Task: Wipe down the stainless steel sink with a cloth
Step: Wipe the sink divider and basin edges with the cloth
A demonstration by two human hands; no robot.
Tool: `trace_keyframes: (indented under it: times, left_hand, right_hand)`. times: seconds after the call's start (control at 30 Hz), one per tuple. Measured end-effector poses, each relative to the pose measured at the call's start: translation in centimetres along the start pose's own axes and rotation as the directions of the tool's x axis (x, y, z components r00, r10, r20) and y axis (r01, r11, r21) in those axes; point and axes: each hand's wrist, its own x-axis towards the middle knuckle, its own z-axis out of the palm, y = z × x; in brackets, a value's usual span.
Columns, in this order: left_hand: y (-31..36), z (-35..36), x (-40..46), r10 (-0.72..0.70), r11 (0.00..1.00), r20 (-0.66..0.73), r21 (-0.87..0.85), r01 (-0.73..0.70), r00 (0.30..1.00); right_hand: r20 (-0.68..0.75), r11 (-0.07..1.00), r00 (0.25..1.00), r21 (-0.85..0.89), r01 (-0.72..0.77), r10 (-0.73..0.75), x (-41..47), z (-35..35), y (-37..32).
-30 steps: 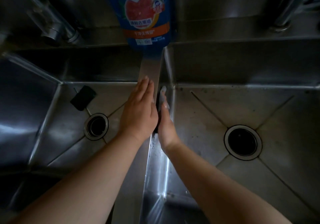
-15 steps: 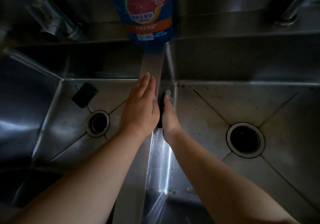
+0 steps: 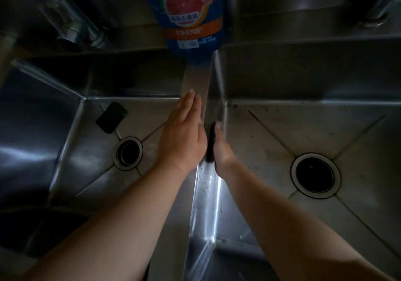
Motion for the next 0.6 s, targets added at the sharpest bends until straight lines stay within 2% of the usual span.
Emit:
trace_keyframes:
  times: [0.17,0.27,0.4,0.47,0.53,0.6]
  left_hand:
    - [-0.1,0.2,0.0,0.004,1.000,-0.014,-0.018,-0.005,1.000]
    - [-0.2,0.2,0.0,-0.002,1.000,-0.026,-0.023,0.001,1.000]
    - [-0.1,0.1,-0.2,-0.029,0.999,-0.032,-0.014,0.029,0.999]
    - [-0.3,0.0,-0.3,-0.047,0.998,-0.018,0.037,0.047,0.999]
    - [-0.6,-0.4,-0.7,-0.044,0.996,0.002,0.080,0.043,0.999]
    - [-0.9,-1.1,-2.0,-0.006,0.998,-0.006,0.068,0.006,1.000]
  right_hand:
    - [-0.045,0.996,0.995,-0.025,-0.085,0.084,-2.3,0.0,2.8]
    - [0.035,1.000,0.999,0.022,-0.002,0.002,-4.2,1.0,2.9]
    - [0.138,0.973,0.968,0.127,0.195,-0.212,-5.4,2.1,0.8]
    - [0.152,0.967,0.960,0.130,0.218,-0.237,-5.5,2.0,0.2]
    - [0.142,0.980,0.976,0.138,0.145,-0.164,-5.8,1.5,1.0]
    - [0.111,0.999,0.994,0.046,0.008,-0.013,-6.5,1.3,2.6]
